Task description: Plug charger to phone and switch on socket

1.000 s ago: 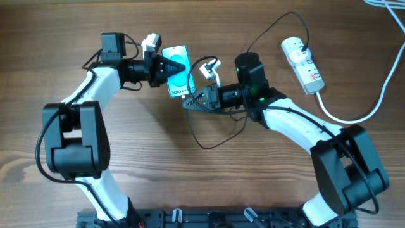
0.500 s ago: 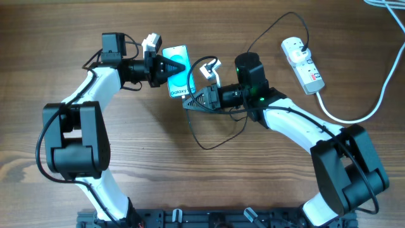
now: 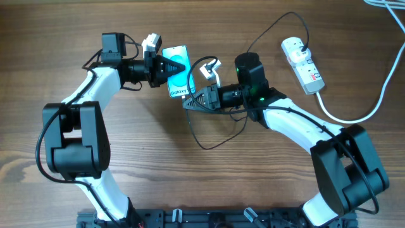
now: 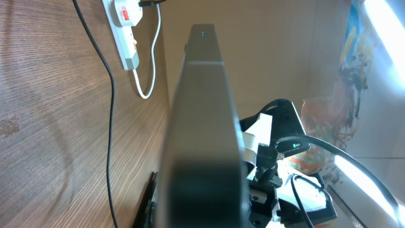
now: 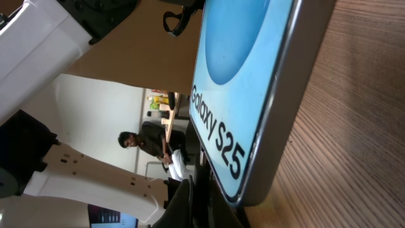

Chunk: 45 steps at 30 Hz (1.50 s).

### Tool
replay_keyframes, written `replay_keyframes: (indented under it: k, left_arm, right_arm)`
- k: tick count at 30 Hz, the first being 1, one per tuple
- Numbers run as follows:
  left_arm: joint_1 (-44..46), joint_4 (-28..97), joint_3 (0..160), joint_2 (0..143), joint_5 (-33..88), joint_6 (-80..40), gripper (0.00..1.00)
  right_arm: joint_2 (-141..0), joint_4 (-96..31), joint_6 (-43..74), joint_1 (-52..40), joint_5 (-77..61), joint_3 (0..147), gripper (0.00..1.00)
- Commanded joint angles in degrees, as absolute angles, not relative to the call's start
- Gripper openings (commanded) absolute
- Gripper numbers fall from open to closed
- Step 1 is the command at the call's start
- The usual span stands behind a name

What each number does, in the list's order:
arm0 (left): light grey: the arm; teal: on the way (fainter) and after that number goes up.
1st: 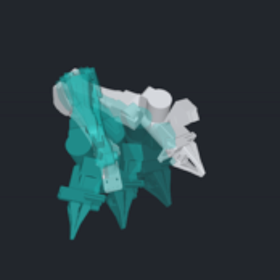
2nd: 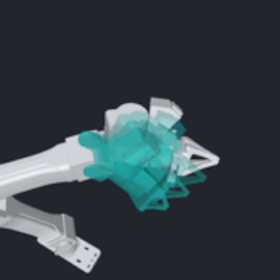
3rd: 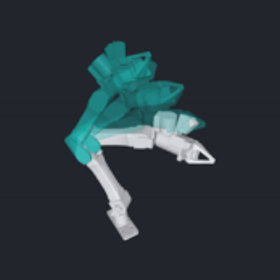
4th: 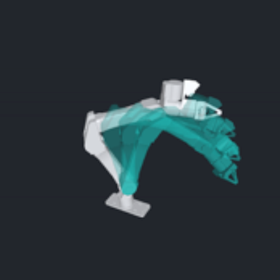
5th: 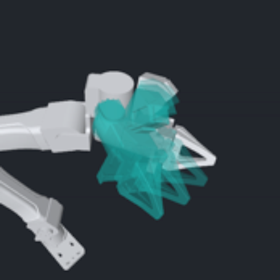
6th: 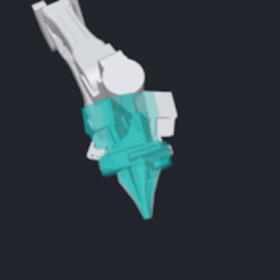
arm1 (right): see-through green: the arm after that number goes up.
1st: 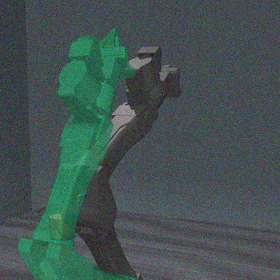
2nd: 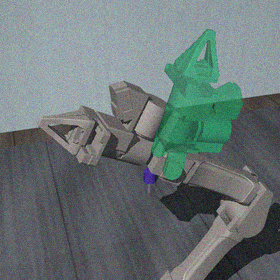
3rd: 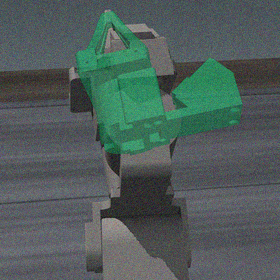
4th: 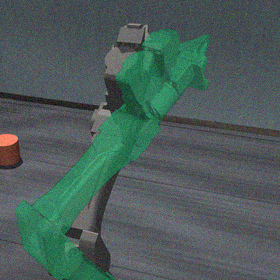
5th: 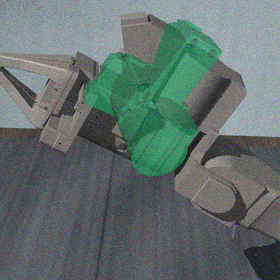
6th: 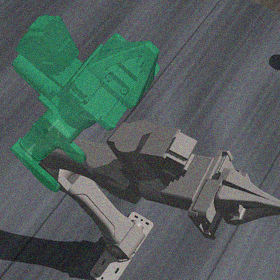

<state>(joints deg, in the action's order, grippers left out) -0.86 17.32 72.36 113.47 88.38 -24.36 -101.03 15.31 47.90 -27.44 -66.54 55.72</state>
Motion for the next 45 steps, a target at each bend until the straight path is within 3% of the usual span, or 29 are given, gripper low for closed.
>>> replay_keyframes:
  k: [1, 45]
  left_arm:
    - [-0.97, 17.65, 72.38, 113.25, 90.35, -24.51, 0.04]
    - [-0.97, 16.91, 72.38, 113.25, 90.26, -22.74, 0.04]
  right_arm:
    - [-101.8, 15.29, 46.46, -27.35, -65.58, 55.75, 0.04]
    - [-101.8, 13.1, 46.5, -27.35, -69.23, 55.75, 0.04]
